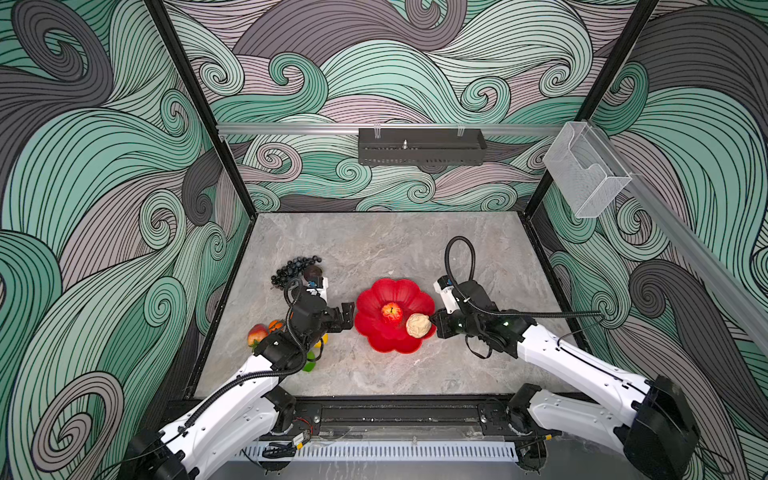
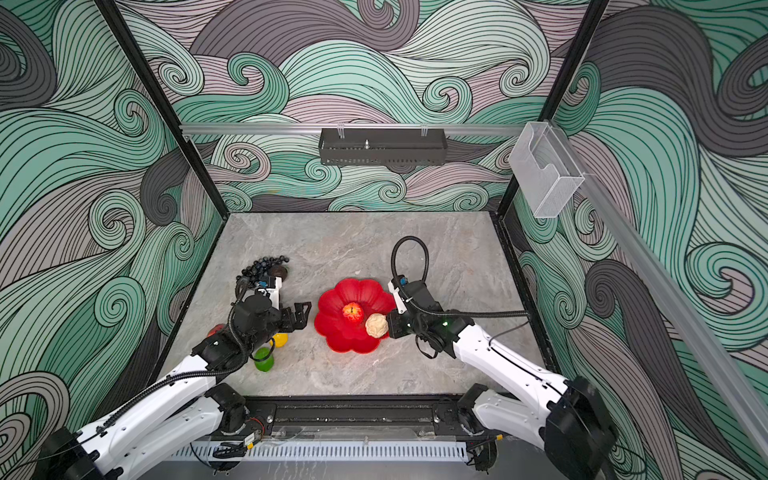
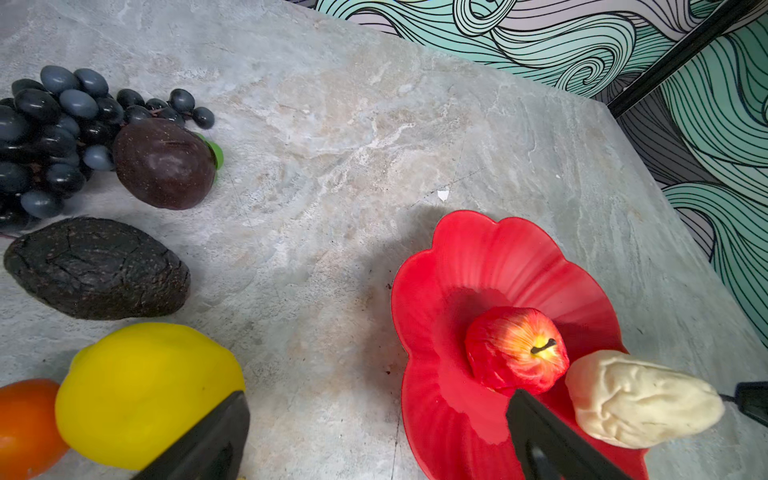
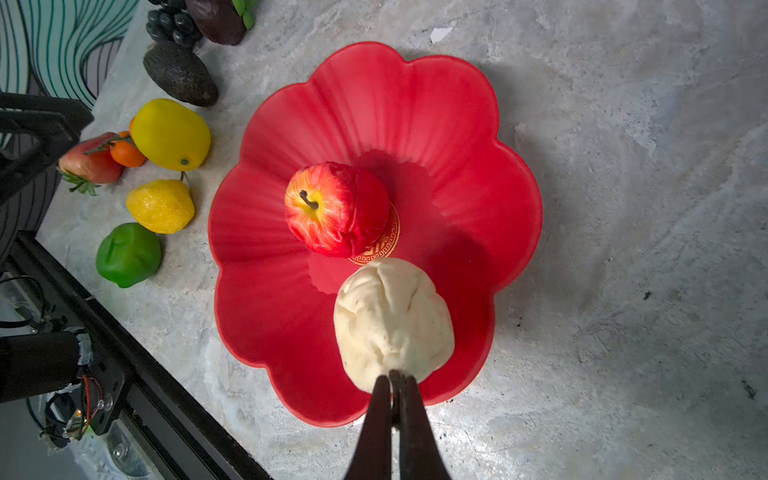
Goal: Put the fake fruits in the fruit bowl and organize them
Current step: 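Open the left gripper and draw it back while the right holds the squash, then lower the squash with the right gripper into the bowl beside the apple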
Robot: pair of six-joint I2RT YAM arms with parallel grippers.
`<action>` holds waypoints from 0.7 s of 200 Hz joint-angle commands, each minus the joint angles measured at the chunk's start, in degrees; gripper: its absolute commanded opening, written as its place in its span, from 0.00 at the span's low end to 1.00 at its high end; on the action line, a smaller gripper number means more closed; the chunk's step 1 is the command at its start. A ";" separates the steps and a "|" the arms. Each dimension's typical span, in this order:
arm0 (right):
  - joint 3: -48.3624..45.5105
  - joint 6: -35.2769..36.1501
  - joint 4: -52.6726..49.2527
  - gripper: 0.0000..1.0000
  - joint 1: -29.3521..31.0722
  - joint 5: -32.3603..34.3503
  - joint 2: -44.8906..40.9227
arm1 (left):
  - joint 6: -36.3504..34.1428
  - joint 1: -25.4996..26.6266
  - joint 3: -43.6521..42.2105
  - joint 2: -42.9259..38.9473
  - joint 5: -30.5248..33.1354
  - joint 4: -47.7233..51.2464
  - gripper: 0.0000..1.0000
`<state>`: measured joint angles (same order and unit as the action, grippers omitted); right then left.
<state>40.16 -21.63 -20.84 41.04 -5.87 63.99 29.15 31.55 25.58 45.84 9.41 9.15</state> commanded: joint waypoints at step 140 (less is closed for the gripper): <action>14.65 6.44 -5.17 0.00 6.25 7.80 16.52 | -0.65 -0.33 1.14 -1.02 2.81 0.74 0.99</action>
<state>52.71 -16.53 -24.80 46.61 0.08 80.38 29.02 31.55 25.58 44.42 11.20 9.47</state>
